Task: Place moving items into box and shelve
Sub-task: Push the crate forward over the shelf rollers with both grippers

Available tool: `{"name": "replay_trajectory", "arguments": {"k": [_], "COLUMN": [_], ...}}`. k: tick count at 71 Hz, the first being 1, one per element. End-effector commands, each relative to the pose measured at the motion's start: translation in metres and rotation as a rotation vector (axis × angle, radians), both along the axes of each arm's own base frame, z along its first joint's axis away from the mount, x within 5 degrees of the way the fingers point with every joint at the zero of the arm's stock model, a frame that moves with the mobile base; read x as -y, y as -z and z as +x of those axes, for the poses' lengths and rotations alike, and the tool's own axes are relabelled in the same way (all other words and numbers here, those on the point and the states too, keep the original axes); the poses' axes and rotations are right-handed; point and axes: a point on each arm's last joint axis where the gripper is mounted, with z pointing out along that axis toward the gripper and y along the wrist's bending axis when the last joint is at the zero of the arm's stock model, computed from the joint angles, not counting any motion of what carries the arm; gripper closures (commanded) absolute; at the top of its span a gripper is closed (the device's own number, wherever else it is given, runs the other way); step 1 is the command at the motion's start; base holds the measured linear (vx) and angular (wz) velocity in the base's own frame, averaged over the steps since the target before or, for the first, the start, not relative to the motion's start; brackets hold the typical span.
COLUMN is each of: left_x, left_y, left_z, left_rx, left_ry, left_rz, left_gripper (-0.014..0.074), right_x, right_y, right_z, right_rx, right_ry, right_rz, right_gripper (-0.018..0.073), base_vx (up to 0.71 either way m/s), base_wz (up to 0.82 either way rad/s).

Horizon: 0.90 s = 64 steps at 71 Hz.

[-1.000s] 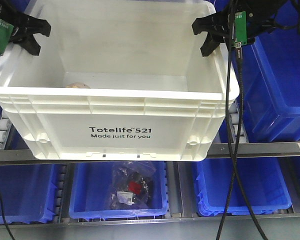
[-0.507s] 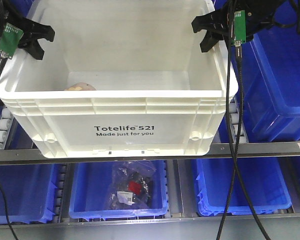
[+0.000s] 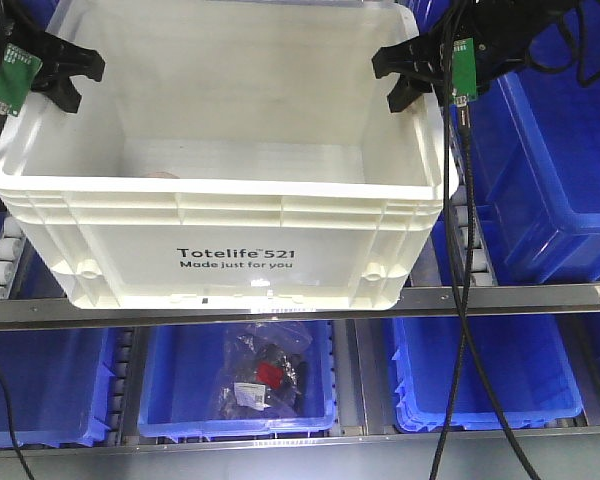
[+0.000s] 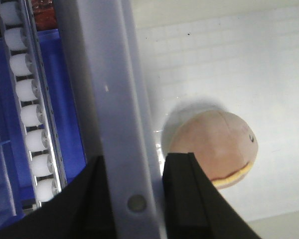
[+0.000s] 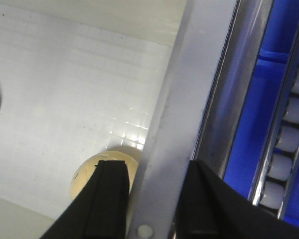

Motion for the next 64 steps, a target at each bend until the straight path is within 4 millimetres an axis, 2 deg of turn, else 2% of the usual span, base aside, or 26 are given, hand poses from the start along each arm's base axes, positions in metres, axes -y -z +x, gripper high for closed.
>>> {"name": "replay_trajectory", "arguments": {"k": [1, 23, 64], "left_x": [0.019, 0.021, 0.016], "left_y": [-0.039, -0.022, -0.027], "left_z": [-0.005, 0.006, 0.014], "left_rx": [0.207, 0.157, 0.261], "left_ry": [0.052, 0.041, 0.028], "left_rz": [-0.148, -0.148, -0.088], "left_gripper": [0.0613, 0.0613, 0.0613], "right_x": [-0.022, -0.025, -0.026], "right_y": [-0.055, -0.058, -0.066], "right_z": [-0.012, -0.012, -0.005], "right_rx": [0.213, 0.239, 0.362], "right_ry": [-0.048, -0.063, -0.065], "right_rz": [0.245, 0.280, 0.310], "right_gripper": [0.0571, 0.0571, 0.0571], "base_vx": [0.00, 0.00, 0.00], "base_wz": [0.00, 0.00, 0.00]}}
